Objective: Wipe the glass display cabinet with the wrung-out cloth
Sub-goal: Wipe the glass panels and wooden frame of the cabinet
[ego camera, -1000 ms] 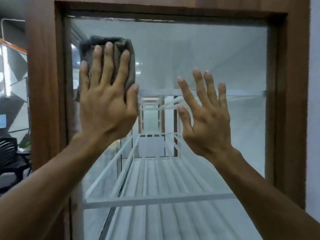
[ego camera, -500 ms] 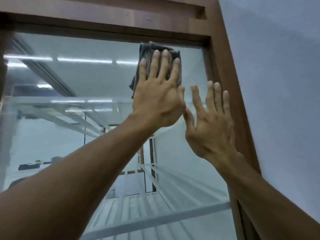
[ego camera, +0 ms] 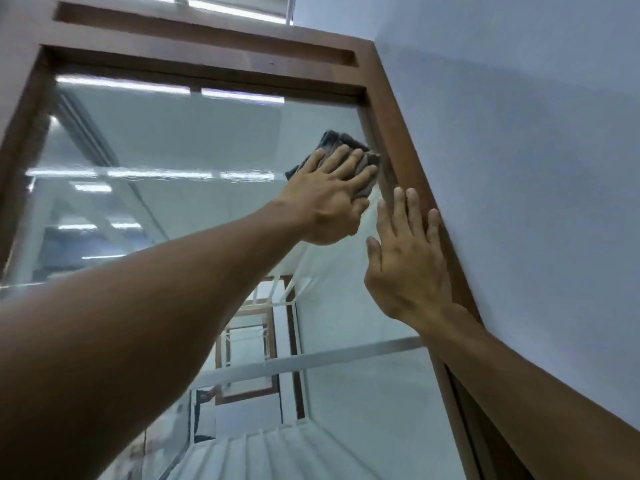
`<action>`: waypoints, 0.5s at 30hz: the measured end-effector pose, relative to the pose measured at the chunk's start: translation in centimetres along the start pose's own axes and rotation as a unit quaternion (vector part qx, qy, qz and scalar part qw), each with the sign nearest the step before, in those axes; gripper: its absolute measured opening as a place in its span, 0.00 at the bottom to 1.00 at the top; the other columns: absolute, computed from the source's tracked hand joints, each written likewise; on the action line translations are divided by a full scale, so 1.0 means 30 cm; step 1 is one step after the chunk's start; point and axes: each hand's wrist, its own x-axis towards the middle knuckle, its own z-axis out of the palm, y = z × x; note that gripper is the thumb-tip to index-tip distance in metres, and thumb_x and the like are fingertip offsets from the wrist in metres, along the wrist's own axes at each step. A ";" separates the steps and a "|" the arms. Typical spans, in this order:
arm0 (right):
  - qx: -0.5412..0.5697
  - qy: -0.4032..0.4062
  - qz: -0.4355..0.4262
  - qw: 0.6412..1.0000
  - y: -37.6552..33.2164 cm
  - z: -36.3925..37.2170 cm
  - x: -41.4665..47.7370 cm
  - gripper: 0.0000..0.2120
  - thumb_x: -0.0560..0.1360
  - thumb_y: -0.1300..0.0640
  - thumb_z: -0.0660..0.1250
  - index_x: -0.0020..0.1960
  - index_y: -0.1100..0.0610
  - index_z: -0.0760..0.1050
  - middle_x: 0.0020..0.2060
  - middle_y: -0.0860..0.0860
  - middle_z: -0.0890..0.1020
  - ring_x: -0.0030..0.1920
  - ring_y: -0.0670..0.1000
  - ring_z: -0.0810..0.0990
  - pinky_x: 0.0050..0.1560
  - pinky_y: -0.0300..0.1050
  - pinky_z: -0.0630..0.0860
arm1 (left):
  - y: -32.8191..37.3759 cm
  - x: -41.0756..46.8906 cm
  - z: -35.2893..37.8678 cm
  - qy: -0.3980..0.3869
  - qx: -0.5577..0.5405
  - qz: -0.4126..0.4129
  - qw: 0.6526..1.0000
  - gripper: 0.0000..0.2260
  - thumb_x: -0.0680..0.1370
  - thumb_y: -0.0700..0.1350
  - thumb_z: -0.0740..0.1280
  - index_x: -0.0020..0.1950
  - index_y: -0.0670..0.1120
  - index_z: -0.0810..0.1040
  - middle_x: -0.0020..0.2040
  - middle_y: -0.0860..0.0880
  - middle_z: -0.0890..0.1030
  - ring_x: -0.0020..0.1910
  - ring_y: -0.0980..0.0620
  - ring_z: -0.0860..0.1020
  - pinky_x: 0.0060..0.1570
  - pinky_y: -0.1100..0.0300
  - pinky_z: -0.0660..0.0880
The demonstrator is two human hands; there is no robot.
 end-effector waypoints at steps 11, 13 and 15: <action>0.125 -0.030 -0.092 0.987 -0.401 -0.006 0.111 0.35 0.79 0.44 0.39 0.84 0.57 0.41 0.83 0.53 0.42 0.83 0.51 0.38 0.80 0.61 0.34 | -0.265 -0.361 -0.027 0.050 0.015 -0.119 0.992 0.29 0.84 0.59 0.41 0.85 0.54 0.43 0.85 0.49 0.40 0.83 0.51 0.38 0.82 0.48 0.37; 0.115 -0.042 -0.122 0.985 -0.464 -0.010 0.133 0.36 0.79 0.44 0.38 0.84 0.56 0.40 0.83 0.52 0.41 0.83 0.51 0.37 0.80 0.65 0.34 | -0.320 -0.418 -0.040 0.055 0.015 -0.141 0.988 0.27 0.87 0.57 0.44 0.85 0.54 0.43 0.85 0.50 0.41 0.83 0.51 0.38 0.82 0.49 0.36; 0.104 -0.047 -0.137 0.984 -0.521 -0.010 0.149 0.36 0.78 0.44 0.38 0.84 0.55 0.40 0.83 0.51 0.41 0.83 0.52 0.37 0.77 0.72 0.34 | -0.381 -0.477 -0.058 0.062 0.006 -0.181 0.981 0.27 0.87 0.57 0.46 0.85 0.54 0.43 0.85 0.50 0.40 0.83 0.52 0.37 0.81 0.50 0.36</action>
